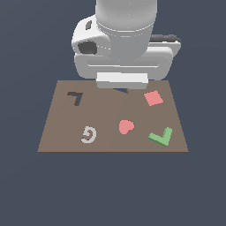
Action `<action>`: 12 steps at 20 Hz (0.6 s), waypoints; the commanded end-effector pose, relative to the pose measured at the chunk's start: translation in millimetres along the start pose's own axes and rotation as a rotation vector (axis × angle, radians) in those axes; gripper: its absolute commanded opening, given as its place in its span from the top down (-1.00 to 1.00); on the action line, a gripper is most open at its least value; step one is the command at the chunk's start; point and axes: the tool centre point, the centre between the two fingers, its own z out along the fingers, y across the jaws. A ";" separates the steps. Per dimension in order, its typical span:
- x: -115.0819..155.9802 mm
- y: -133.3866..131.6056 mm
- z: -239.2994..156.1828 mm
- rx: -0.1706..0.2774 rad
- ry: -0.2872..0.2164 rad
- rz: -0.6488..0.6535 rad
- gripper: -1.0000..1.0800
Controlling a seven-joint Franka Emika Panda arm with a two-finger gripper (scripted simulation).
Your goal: Insert a designated object into the corresponding slot on a board.
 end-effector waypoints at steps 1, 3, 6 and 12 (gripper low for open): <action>0.0 0.0 0.0 0.000 0.000 0.000 -0.92; 0.2 -0.7 0.4 0.000 0.000 0.002 -0.92; 1.5 -4.0 2.7 0.000 0.001 0.010 -0.92; 7.6 -19.0 13.2 -0.002 0.004 0.049 -0.92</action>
